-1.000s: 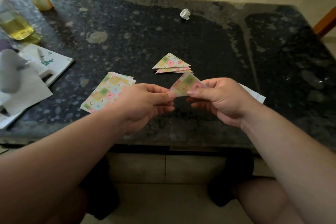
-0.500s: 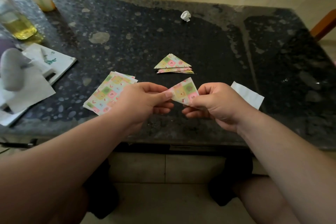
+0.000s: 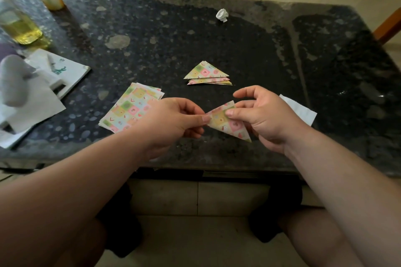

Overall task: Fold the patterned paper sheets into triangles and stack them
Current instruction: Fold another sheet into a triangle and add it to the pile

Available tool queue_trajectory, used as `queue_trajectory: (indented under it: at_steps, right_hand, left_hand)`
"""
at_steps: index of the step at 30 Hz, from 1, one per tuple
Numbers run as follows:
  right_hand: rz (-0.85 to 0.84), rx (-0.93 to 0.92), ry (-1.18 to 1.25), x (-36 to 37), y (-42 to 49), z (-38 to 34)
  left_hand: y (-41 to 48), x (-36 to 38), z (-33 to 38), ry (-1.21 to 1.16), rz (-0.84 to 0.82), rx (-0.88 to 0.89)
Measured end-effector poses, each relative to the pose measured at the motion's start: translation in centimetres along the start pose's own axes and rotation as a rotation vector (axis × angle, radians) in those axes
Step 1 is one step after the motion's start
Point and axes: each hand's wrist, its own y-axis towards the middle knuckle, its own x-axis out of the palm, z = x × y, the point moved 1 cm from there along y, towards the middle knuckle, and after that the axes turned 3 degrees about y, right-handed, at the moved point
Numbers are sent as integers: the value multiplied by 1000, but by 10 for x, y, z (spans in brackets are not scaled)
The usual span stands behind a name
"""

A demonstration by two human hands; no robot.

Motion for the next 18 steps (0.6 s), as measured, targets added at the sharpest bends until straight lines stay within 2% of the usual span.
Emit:
queue_trajectory:
  at_steps: [7, 12, 15, 18]
  right_hand:
    - [-44, -29, -11, 4, -2, 0]
    - [-34, -32, -37, 5, 1, 2]
    - [6, 29, -91, 2, 4, 3]
    - [40, 44, -211, -1, 9, 10]
  left_hand:
    - [-4, 5, 0, 53, -89, -30]
    - [-1, 8, 0, -79, -51, -105]
    - [2, 7, -1, -158, -25, -131]
    - [7, 3, -8, -118, 16, -144]
